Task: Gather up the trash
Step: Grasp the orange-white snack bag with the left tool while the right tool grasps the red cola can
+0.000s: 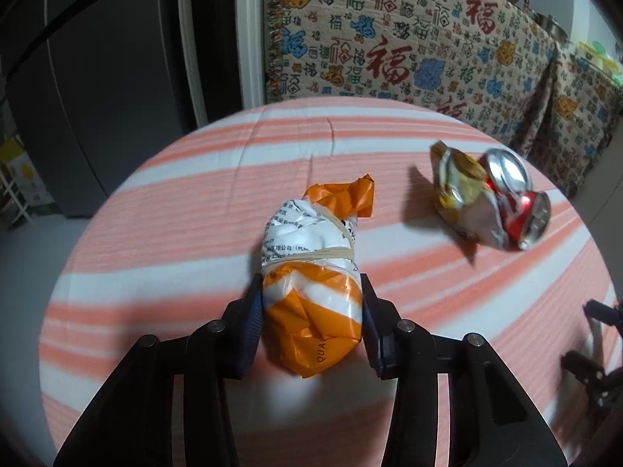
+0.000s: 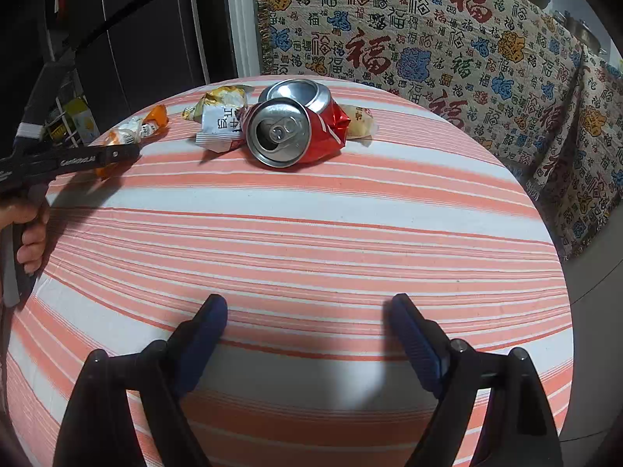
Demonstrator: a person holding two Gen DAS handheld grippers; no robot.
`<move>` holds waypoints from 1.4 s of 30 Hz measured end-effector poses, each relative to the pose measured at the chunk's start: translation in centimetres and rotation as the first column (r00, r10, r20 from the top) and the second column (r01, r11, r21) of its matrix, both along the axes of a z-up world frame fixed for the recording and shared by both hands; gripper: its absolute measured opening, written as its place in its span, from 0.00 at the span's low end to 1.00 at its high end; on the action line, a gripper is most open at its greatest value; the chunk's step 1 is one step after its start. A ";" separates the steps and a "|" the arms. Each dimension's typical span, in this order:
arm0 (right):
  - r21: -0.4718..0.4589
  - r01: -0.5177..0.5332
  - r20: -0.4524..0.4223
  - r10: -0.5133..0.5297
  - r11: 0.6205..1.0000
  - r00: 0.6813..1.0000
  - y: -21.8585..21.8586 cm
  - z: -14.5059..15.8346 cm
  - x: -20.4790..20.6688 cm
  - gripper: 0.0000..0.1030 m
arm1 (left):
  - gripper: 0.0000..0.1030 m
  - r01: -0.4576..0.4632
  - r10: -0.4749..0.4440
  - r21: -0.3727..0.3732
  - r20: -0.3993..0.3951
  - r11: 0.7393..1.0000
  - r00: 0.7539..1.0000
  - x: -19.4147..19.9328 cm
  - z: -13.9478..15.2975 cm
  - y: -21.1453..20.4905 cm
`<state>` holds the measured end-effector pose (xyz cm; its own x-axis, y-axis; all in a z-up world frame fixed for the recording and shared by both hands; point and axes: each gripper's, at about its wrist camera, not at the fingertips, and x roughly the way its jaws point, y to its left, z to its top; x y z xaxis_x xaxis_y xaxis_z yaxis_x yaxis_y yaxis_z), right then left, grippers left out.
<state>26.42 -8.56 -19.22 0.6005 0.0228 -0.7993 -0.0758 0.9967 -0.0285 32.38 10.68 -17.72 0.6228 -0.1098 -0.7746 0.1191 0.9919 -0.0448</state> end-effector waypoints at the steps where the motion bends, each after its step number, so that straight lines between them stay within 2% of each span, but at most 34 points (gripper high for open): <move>1: 0.001 0.000 0.000 0.000 1.000 1.000 0.0 0.0 0.0 0.85 | 0.44 0.001 -0.001 -0.010 -0.013 1.000 1.000 -0.9 -0.1 0.0; 6: 0.031 -0.011 -0.002 0.011 0.999 1.000 -0.1 0.1 0.0 0.86 | 0.44 0.004 -0.004 -0.003 -0.050 1.000 0.999 -5.9 -0.2 -0.9; 8: 0.022 -0.039 -0.029 0.039 0.999 0.999 0.1 0.1 0.5 0.87 | 0.45 -0.009 0.008 -0.017 -0.047 1.000 0.999 -7.6 -0.2 -1.4; 10: 0.015 -0.063 -0.064 0.064 0.998 0.996 0.5 0.2 1.9 0.87 | 0.46 -0.016 0.016 0.003 -0.023 1.000 1.000 -8.5 -0.4 -2.0; 12: 0.047 -0.055 -0.080 0.059 0.997 0.995 0.4 0.3 3.9 0.87 | 0.47 -0.025 0.025 0.033 -0.006 0.999 1.000 -8.8 -0.5 -2.5; 14: 0.072 -0.027 -0.085 0.033 0.997 0.996 0.0 0.6 5.6 0.87 | 0.52 -0.022 0.022 0.014 -0.008 1.000 1.000 -8.7 -0.5 -2.4; 16: 0.109 0.004 -0.047 0.001 0.994 0.999 -1.3 1.2 7.2 0.87 | 0.56 -0.011 0.010 -0.016 -0.010 1.000 1.000 -8.7 -0.5 -2.1; 18: 0.191 0.029 -0.025 -0.025 0.981 0.999 -2.8 1.6 7.9 0.87 | 0.60 -0.003 0.003 -0.031 -0.010 1.000 1.000 -8.7 -0.5 -2.0; 20: 0.249 0.005 0.019 -0.010 0.969 1.000 -3.2 2.2 8.2 0.87 | 0.66 0.004 -0.005 -0.040 -0.012 0.999 1.000 -8.8 -0.6 -2.2; 23: 0.174 -0.098 0.113 0.079 0.980 0.990 -1.4 3.6 9.4 0.87 | 0.68 0.011 -0.011 -0.034 -0.014 0.999 1.000 -8.7 -0.7 -2.4; 26: 0.125 -0.143 0.142 0.125 0.982 0.982 0.1 4.0 11.0 0.86 | 0.69 0.009 -0.010 -0.040 -0.014 0.999 1.000 -8.7 -0.6 -2.4; 27: 0.131 -0.159 0.125 0.143 0.979 0.982 0.5 3.6 11.6 0.85 | 0.69 0.009 -0.010 -0.046 -0.014 0.999 1.000 -8.6 -0.6 -2.3; 29: 0.211 -0.212 0.058 0.205 0.954 0.977 0.9 2.7 11.9 0.72 | 0.69 0.010 -0.010 -0.066 -0.012 0.998 1.000 -8.6 -0.5 -2.1; 30: 0.245 -0.239 0.037 0.237 0.940 0.971 0.9 2.5 11.5 0.68 | 0.69 0.009 -0.010 -0.080 -0.011 0.997 1.000 -8.6 -0.5 -1.9; 31: 0.298 -0.286 0.017 0.295 0.911 0.955 1.2 2.5 10.6 0.62 | 0.69 0.009 -0.010 -0.092 -0.011 0.996 1.000 -8.6 -0.5 -1.7; 33: 0.417 -0.387 -0.007 0.428 0.823 0.904 1.6 2.9 8.0 0.62 | 0.69 0.009 -0.010 -0.109 -0.010 0.994 1.000 -8.7 -0.5 -1.4; 34: 0.431 -0.423 0.008 0.465 0.797 0.885 1.5 3.6 6.5 0.62 | 0.69 0.008 -0.009 -0.111 -0.009 0.994 1.000 -8.6 -0.5 -1.4; 35: 0.422 -0.436 0.025 0.470 0.795 0.882 1.3 4.1 5.7 0.62 | 0.69 0.007 -0.008 -0.109 -0.010 0.994 1.000 -8.6 -0.5 -1.5; 36: 0.385 -0.423 0.047 0.440 0.820 0.897 0.9 4.6 4.8 0.62 | 0.69 0.005 -0.006 -0.103 -0.010 0.995 1.000 -8.6 -0.5 -1.5; 37: 0.341 -0.351 0.052 0.355 0.872 0.933 -0.2 4.8 4.5 0.62 | 0.69 0.004 -0.005 -0.096 -0.010 0.995 1.000 -8.6 -0.5 -1.7; 39: 0.303 -0.211 0.043 0.208 0.929 0.977 -2.2 4.7 4.8 0.62 | 0.69 0.003 -0.004 -0.082 -0.011 0.997 1.000 -8.6 -0.6 -1.9; 41: 0.267 -0.113 0.048 0.104 0.957 0.993 -3.6 4.5 5.4 0.64 | 0.71 0.005 -0.006 -0.078 -0.012 0.997 1.000 -8.5 -0.6 -2.0; 42: 0.306 -0.059 0.036 0.050 0.950 0.998 -4.7 4.2 6.3 0.64 | 0.72 0.007 -0.008 -0.080 -0.012 0.997 1.000 -8.4 -0.6 -2.1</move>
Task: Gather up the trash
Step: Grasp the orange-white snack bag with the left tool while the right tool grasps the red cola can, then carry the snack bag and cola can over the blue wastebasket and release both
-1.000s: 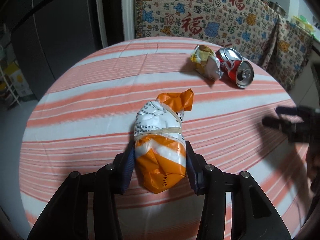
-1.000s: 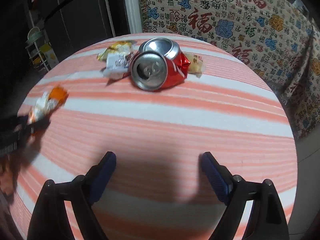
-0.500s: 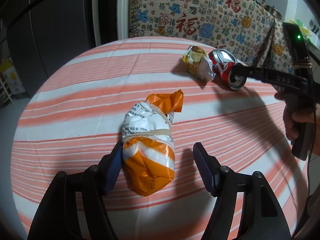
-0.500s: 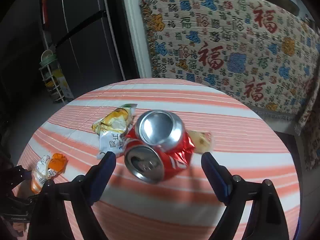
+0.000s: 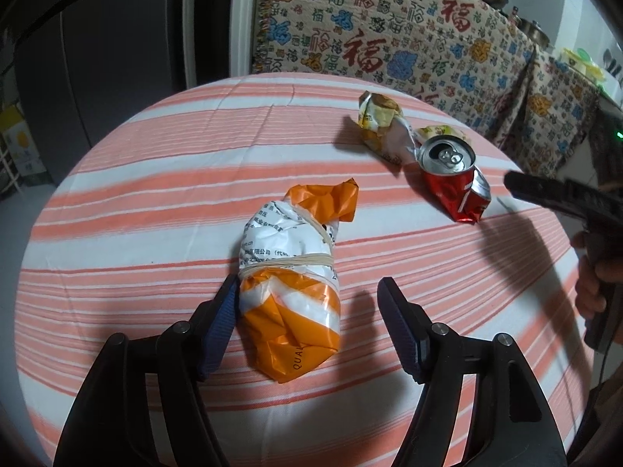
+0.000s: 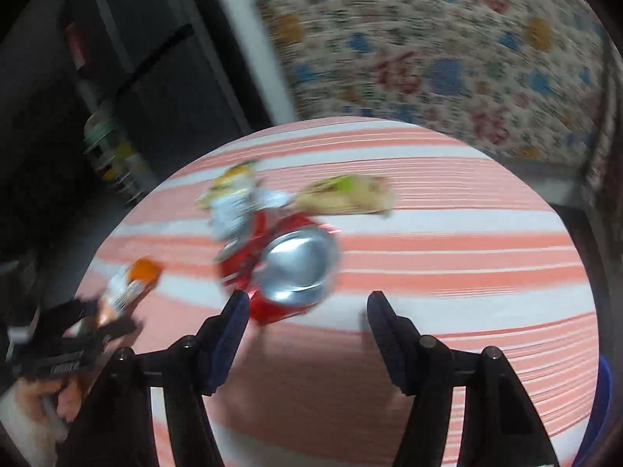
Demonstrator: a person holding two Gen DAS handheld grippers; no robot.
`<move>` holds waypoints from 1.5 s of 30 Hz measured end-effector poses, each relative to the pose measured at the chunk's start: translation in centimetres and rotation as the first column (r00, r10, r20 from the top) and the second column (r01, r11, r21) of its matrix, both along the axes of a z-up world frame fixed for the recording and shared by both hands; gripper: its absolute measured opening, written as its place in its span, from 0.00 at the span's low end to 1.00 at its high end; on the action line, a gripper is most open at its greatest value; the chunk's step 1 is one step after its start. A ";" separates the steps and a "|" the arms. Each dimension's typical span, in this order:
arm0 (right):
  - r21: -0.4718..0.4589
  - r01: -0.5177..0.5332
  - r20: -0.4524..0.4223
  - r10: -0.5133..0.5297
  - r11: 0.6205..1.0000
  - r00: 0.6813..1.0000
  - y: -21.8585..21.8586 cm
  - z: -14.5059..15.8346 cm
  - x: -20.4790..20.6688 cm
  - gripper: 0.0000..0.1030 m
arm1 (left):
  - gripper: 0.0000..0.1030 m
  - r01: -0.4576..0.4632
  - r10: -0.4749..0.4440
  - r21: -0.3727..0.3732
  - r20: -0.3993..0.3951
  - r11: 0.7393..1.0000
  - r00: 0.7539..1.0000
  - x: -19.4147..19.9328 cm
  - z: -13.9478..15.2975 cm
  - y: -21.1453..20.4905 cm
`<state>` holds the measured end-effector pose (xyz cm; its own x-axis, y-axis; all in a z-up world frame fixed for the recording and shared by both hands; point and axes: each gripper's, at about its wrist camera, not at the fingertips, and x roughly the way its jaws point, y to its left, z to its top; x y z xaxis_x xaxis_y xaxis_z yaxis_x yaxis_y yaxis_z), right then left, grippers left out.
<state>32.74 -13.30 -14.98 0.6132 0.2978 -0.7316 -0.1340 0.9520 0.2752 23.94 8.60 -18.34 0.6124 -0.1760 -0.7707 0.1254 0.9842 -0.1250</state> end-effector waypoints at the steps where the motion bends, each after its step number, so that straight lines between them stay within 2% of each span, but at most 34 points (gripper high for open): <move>1: 0.054 0.031 -0.018 -0.030 0.998 0.999 -0.6 -0.5 0.7 0.64 | 0.74 0.003 -0.003 -0.004 0.000 1.000 1.000 0.1 0.0 0.0; 3: 0.136 0.054 -0.056 -0.047 0.989 0.997 -0.8 -1.4 2.0 0.64 | 0.78 0.009 -0.009 -0.013 -0.001 1.000 1.000 0.2 0.0 -0.2; 5: 0.169 0.056 -0.109 -0.038 0.984 0.993 -0.2 -2.6 3.1 0.64 | 0.80 0.013 -0.013 -0.007 -0.002 1.000 1.000 0.3 0.0 -0.4; 7: 0.192 0.052 -0.099 -0.033 0.980 0.995 0.2 -2.8 3.2 0.64 | 0.80 0.013 -0.013 0.002 -0.002 1.000 1.000 0.3 0.0 -0.5; 8: 0.202 0.051 -0.099 -0.032 0.978 0.995 0.4 -3.0 3.1 0.57 | 0.80 0.012 -0.012 0.002 -0.002 1.000 1.000 0.4 -0.1 -0.5; 9: 0.206 0.045 -0.110 -0.023 0.977 0.994 0.8 -3.1 3.1 0.46 | 0.80 0.012 -0.012 -0.001 -0.001 1.000 1.000 0.3 -0.1 -0.4; 10: 0.207 0.043 -0.125 -0.017 0.977 0.992 0.9 -3.3 3.2 0.14 | 0.80 0.011 -0.011 -0.007 0.000 1.000 1.000 0.3 -0.1 -0.4; 12: 0.223 0.055 -0.145 -0.022 0.973 0.989 0.7 -3.6 2.8 0.04 | 0.77 0.003 -0.003 -0.022 0.004 1.000 1.000 0.2 0.0 -0.1; 14: 0.190 0.051 -0.109 -0.030 0.980 0.994 0.8 -3.2 2.3 0.03 | 0.69 -0.013 0.013 -0.037 0.008 0.999 1.000 0.1 0.1 0.4; 17: 0.155 0.048 -0.060 -0.039 0.987 0.997 0.7 -2.5 0.5 0.02 | 0.68 -0.022 0.023 -0.059 0.008 0.998 1.000 0.1 0.1 0.9; 20: 0.101 0.032 -0.065 -0.026 0.994 0.998 0.9 -2.3 -1.1 0.04 | 0.68 -0.022 0.022 -0.044 0.008 0.999 1.000 0.2 0.0 0.7; 22: -0.067 0.000 0.005 0.001 0.998 1.000 2.2 -1.3 -2.4 0.11 | 0.68 -0.024 0.024 -0.038 0.008 0.999 1.000 0.2 0.0 0.5; 23: -0.124 -0.017 0.031 0.021 0.992 0.999 2.7 -1.0 -3.1 0.38 | 0.68 -0.026 0.027 -0.039 0.009 0.999 1.000 0.1 0.0 0.5; 24: -0.154 -0.048 0.058 0.057 0.987 0.997 3.4 -0.7 -3.9 0.56 | 0.67 -0.031 0.032 -0.038 0.010 0.999 0.999 0.1 -0.1 0.6; 25: -0.155 -0.066 0.090 0.081 0.986 0.993 4.0 -0.3 -4.7 0.78 | 0.62 -0.039 0.040 -0.036 0.011 0.999 0.999 0.1 -0.1 0.6; 26: -0.159 -0.075 0.115 0.094 0.984 0.989 4.4 -0.1 -5.0 0.79 | 0.56 -0.044 0.045 -0.036 0.012 0.998 0.999 0.1 -0.1 0.7; 30: -0.230 -0.152 0.147 0.188 0.961 0.971 9.6 -0.5 -5.1 0.78 | 0.55 -0.051 0.051 -0.047 0.011 0.998 0.999 0.2 0.0 0.9; 33: -0.378 -0.139 0.147 0.207 0.915 0.967 13.6 -2.0 -3.6 0.78 | 0.60 -0.043 0.043 -0.050 0.012 0.998 0.999 0.1 0.0 0.9; 34: -0.414 -0.142 0.134 0.215 0.899 0.967 14.5 -2.4 -3.3 0.67 | 0.60 -0.042 0.043 -0.053 0.012 0.998 0.999 0.1 -0.1 0.9; 35: -0.439 -0.136 0.093 0.196 0.888 0.976 14.8 -3.1 -2.5 0.45 | 0.58 -0.040 0.041 -0.058 0.012 0.998 0.999 0.1 -0.1 1.0; 36: -0.441 -0.112 0.093 0.170 0.890 0.981 14.7 -3.0 -2.1 0.45 | 0.54 -0.039 0.040 -0.053 0.013 0.998 0.999 0.1 0.0 1.1; 37: -0.387 -0.094 0.096 0.142 0.917 0.985 13.9 -2.4 -2.1 0.45 | 0.45 -0.038 0.038 -0.053 0.013 0.998 0.999 0.1 0.0 1.1; 41: -0.291 -0.074 0.146 0.120 0.954 0.982 10.7 0.0 -4.2 0.45 | 0.44 -0.028 0.030 -0.090 0.020 0.996 0.999 -0.1 0.1 1.3; 45: -0.272 -0.101 0.160 0.149 0.957 0.976 8.3 1.8 -7.3 0.45 | 0.43 0.001 0.002 -0.135 0.023 0.991 1.000 -1.0 0.6 0.6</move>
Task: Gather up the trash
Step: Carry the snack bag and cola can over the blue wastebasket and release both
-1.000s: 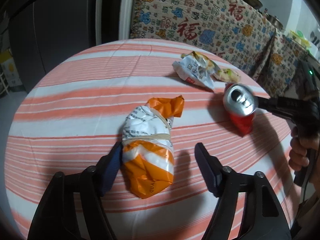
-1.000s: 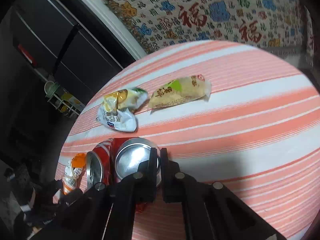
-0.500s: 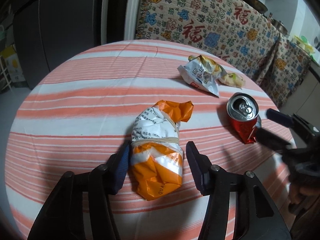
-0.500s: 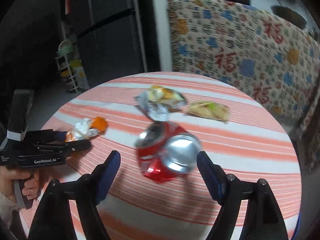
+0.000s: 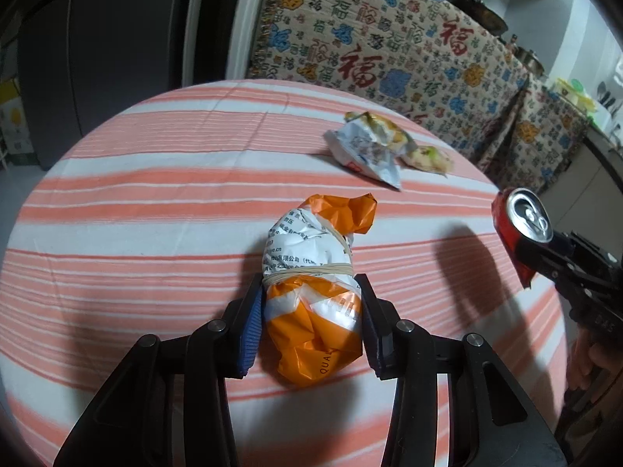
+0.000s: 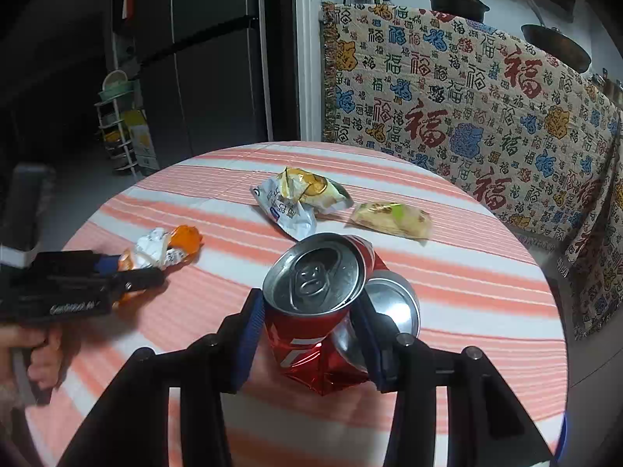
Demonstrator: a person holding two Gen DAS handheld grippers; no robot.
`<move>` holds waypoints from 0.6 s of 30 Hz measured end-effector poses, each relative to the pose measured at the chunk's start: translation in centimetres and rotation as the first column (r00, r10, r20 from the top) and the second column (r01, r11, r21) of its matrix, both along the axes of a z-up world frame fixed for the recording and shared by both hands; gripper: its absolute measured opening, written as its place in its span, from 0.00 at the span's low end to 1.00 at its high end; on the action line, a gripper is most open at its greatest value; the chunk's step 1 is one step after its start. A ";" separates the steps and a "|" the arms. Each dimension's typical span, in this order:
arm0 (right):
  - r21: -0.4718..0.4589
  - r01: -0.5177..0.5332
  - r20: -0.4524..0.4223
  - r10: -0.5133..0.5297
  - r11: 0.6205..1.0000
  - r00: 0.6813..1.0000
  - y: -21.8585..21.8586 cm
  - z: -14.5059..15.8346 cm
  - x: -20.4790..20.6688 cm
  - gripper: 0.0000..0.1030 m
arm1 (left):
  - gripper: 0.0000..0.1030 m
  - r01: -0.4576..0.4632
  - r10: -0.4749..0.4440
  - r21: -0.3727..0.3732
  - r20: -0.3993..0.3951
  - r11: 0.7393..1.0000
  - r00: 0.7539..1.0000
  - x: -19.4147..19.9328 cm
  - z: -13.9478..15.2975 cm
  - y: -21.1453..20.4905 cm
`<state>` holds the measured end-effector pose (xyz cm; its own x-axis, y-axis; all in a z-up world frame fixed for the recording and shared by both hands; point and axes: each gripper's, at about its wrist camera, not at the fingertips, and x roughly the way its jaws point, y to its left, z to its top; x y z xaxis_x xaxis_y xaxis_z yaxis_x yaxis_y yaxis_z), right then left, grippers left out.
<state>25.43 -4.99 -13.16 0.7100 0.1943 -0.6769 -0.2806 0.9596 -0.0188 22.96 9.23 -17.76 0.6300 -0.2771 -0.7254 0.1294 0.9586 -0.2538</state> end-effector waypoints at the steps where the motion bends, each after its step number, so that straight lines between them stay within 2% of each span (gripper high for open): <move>1: 0.002 0.000 0.000 0.000 1.000 1.000 -0.6 0.3 -0.6 0.45 | 0.43 0.011 -0.011 -0.001 0.007 1.000 1.000 -0.4 0.3 -0.5; 10: 0.037 0.028 0.006 -0.028 0.999 1.000 -6.7 2.2 -4.7 0.45 | 0.43 0.123 -0.127 0.070 0.070 0.990 0.989 -2.8 3.3 -7.9; 18: 0.058 0.079 0.030 -0.081 0.995 0.996 -10.8 3.8 -7.3 0.45 | 0.43 0.172 -0.195 0.152 0.148 0.973 0.970 -4.8 6.5 -13.3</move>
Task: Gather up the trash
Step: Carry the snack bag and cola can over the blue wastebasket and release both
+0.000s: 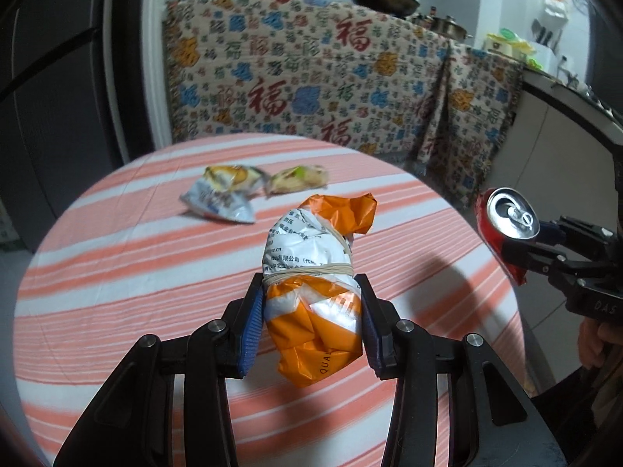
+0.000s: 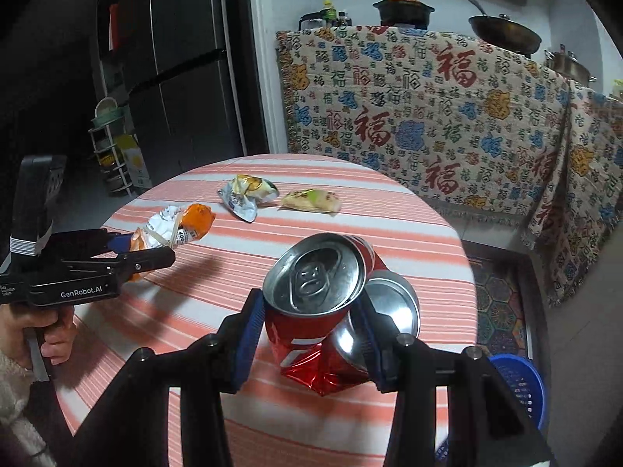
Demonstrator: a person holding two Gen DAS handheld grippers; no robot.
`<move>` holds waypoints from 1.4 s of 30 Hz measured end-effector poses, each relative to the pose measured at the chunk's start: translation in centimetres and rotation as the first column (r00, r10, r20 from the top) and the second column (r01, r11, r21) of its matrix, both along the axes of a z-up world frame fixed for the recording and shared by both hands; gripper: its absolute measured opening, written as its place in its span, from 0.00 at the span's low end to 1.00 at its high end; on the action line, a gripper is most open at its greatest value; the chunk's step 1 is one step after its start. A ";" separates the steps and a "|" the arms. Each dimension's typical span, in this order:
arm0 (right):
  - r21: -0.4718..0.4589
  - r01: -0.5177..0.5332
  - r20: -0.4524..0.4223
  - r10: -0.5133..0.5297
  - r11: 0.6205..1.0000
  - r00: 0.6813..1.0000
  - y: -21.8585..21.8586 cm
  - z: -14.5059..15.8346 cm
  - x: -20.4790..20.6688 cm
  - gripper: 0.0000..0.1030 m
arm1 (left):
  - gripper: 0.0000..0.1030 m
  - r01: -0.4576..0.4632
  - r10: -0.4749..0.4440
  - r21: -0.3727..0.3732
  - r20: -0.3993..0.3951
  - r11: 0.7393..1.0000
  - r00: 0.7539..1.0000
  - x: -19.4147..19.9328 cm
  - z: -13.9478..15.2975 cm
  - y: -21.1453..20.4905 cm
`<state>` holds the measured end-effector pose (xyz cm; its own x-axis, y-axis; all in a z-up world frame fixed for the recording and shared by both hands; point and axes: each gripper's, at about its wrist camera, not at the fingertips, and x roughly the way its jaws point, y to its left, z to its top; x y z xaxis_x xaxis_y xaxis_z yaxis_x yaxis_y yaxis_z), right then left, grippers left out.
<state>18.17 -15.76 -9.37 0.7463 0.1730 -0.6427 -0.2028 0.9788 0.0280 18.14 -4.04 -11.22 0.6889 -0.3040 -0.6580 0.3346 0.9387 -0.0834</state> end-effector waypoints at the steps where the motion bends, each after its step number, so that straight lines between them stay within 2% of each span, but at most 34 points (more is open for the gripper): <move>1: 0.002 0.004 -0.001 -0.004 1.000 1.000 -0.4 0.1 -0.2 0.45 | 0.43 0.007 -0.007 0.004 0.006 1.000 1.000 -0.2 0.3 -0.5; 11: 0.037 0.039 0.015 -0.040 0.999 0.999 -3.4 1.1 -1.8 0.45 | 0.43 0.083 -0.083 0.007 0.021 0.997 0.996 -0.6 1.9 -5.7; 16: 0.067 0.088 0.013 -0.089 0.994 0.996 -6.4 1.4 -2.4 0.45 | 0.43 0.146 -0.146 -0.022 0.007 0.989 0.989 -0.1 2.8 -9.4; 20: 0.081 0.185 -0.006 -0.185 0.979 0.983 -11.3 2.0 -2.9 0.45 | 0.43 0.246 -0.247 -0.063 -0.019 0.967 0.969 0.8 3.6 -14.4; 25: 0.176 0.334 -0.094 -0.322 0.926 0.942 -21.1 2.0 -3.6 0.45 | 0.43 0.362 -0.371 -0.117 -0.070 0.925 0.926 2.4 3.3 -22.7; 29: 0.216 0.418 -0.150 -0.393 0.883 0.907 -27.3 0.1 -4.1 0.45 | 0.43 0.418 -0.434 -0.138 -0.121 0.898 0.893 3.3 1.5 -29.1; 33: 0.233 0.461 -0.193 -0.424 0.856 0.885 -31.3 -2.5 -4.5 0.45 | 0.43 0.452 -0.469 -0.132 -0.166 0.882 0.867 4.2 -1.2 -34.4; 38: 0.257 0.516 -0.271 -0.451 0.817 0.850 -35.5 -6.5 -4.1 0.46 | 0.44 0.458 -0.479 -0.142 -0.240 0.878 0.844 6.0 -4.8 -38.4; 42: 0.316 0.574 -0.343 -0.474 0.755 0.811 -39.0 -10.3 -3.2 0.46 | 0.44 0.450 -0.473 -0.148 -0.293 0.881 0.831 7.1 -7.4 -40.4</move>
